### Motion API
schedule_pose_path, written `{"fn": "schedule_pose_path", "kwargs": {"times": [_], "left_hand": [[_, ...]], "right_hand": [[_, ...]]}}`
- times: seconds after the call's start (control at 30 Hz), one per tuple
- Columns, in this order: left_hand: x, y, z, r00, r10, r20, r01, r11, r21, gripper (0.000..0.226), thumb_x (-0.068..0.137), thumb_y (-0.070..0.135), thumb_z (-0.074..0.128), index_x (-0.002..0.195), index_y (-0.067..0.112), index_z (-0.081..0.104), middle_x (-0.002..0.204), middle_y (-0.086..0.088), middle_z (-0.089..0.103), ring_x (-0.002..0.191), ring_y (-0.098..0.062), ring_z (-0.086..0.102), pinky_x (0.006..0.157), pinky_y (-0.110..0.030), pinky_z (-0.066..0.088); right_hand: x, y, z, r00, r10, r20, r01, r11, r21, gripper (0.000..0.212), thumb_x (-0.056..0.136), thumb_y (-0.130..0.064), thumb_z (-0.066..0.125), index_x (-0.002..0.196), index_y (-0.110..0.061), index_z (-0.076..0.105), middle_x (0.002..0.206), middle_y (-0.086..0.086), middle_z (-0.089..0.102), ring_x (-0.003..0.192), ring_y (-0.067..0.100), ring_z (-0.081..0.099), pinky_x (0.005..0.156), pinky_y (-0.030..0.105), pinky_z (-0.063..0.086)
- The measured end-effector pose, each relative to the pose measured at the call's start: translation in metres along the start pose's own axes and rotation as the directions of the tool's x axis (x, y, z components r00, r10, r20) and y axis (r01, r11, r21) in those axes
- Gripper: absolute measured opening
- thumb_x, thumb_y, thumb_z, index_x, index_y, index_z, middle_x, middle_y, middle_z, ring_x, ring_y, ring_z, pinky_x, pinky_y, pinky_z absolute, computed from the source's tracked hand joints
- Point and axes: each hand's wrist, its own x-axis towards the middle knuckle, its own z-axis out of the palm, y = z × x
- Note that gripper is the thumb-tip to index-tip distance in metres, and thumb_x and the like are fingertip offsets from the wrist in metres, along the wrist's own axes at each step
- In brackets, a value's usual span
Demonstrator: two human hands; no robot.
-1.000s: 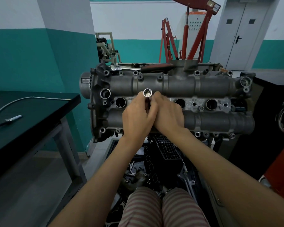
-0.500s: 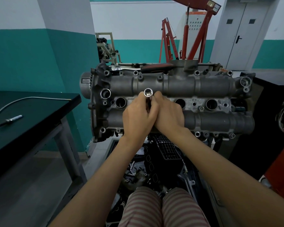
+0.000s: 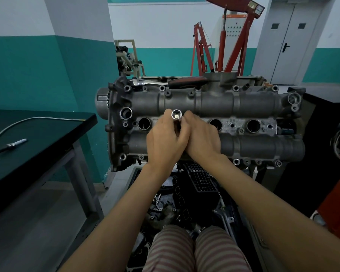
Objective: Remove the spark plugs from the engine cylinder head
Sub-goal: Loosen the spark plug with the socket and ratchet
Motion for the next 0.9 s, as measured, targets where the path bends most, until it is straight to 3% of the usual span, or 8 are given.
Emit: {"fn": "schedule_pose_path", "kwargs": {"times": [0.17, 0.27, 0.43, 0.53, 0.7, 0.8, 0.9], "left_hand": [[0.0001, -0.0023, 0.0005, 1.0, 0.014, 0.011, -0.014, 1.0, 0.002, 0.033, 0.095, 0.036, 0.044, 0.069, 0.015, 0.046, 0.056, 0.009, 0.046, 0.053, -0.01, 0.044, 0.053, -0.022, 0.026], [-0.0009, -0.0008, -0.0021, 0.999, 0.04, -0.029, -0.041, 0.999, -0.033, 0.034, 0.095, 0.034, 0.049, 0.067, 0.017, 0.043, 0.052, 0.012, 0.04, 0.052, -0.01, 0.041, 0.053, -0.02, 0.026], [-0.0026, 0.0013, -0.0025, 0.996, 0.069, -0.056, -0.073, 0.996, -0.059, 0.036, 0.094, 0.033, 0.053, 0.065, 0.013, 0.043, 0.052, 0.009, 0.04, 0.049, -0.012, 0.04, 0.049, -0.023, 0.03], [-0.0026, 0.0007, -0.0009, 0.998, 0.036, -0.047, -0.038, 0.999, -0.039, 0.036, 0.091, 0.037, 0.053, 0.072, 0.008, 0.046, 0.057, 0.002, 0.047, 0.051, -0.014, 0.043, 0.05, -0.022, 0.033], [-0.0011, -0.0015, 0.0011, 1.0, 0.027, -0.005, -0.027, 1.0, -0.003, 0.027, 0.092, 0.029, 0.05, 0.071, 0.015, 0.043, 0.055, 0.011, 0.04, 0.049, -0.006, 0.041, 0.049, -0.017, 0.03], [0.0001, -0.0023, 0.0003, 0.999, 0.033, 0.0, -0.033, 0.999, -0.004, 0.032, 0.095, 0.03, 0.05, 0.067, 0.016, 0.043, 0.053, 0.012, 0.038, 0.048, -0.005, 0.039, 0.05, -0.017, 0.025], [0.0002, 0.0007, -0.0017, 0.998, 0.044, -0.047, -0.045, 0.999, -0.022, 0.04, 0.093, 0.033, 0.054, 0.059, 0.017, 0.042, 0.049, 0.012, 0.035, 0.046, -0.006, 0.036, 0.048, -0.02, 0.027]], "right_hand": [[0.0, 0.0002, 0.0014, 0.999, -0.009, -0.05, 0.009, 1.0, -0.013, 0.018, 0.093, -0.029, 0.039, 0.094, -0.014, 0.046, 0.086, 0.008, 0.063, 0.072, 0.03, 0.061, 0.055, 0.031, 0.027], [0.0009, -0.0007, -0.0003, 0.999, -0.027, -0.046, 0.027, 1.0, 0.005, 0.022, 0.089, -0.028, 0.039, 0.08, -0.017, 0.055, 0.077, 0.007, 0.064, 0.069, 0.028, 0.06, 0.054, 0.03, 0.027], [0.0014, -0.0008, -0.0005, 1.0, -0.001, -0.012, 0.001, 1.0, 0.028, 0.028, 0.09, -0.024, 0.04, 0.063, -0.025, 0.033, 0.074, 0.003, 0.062, 0.067, 0.025, 0.056, 0.055, 0.03, 0.026], [0.002, 0.0007, 0.0013, 1.0, 0.011, 0.012, -0.011, 1.0, -0.001, 0.02, 0.093, -0.024, 0.039, 0.073, -0.021, 0.04, 0.081, 0.002, 0.061, 0.072, 0.023, 0.058, 0.057, 0.031, 0.033], [0.0028, 0.0006, 0.0031, 1.0, 0.0, 0.019, 0.0, 1.0, 0.002, 0.017, 0.096, -0.029, 0.035, 0.094, -0.016, 0.045, 0.098, 0.001, 0.056, 0.081, 0.025, 0.058, 0.06, 0.032, 0.03], [0.0027, 0.0, 0.0021, 1.0, -0.007, 0.0, 0.007, 0.999, -0.038, 0.018, 0.095, -0.029, 0.036, 0.094, -0.016, 0.049, 0.092, 0.001, 0.061, 0.081, 0.023, 0.059, 0.059, 0.031, 0.03], [0.0034, -0.0016, -0.0003, 1.0, -0.002, 0.007, 0.002, 0.999, -0.041, 0.019, 0.092, -0.025, 0.038, 0.076, -0.02, 0.045, 0.082, 0.003, 0.065, 0.073, 0.024, 0.06, 0.056, 0.03, 0.031]]}}
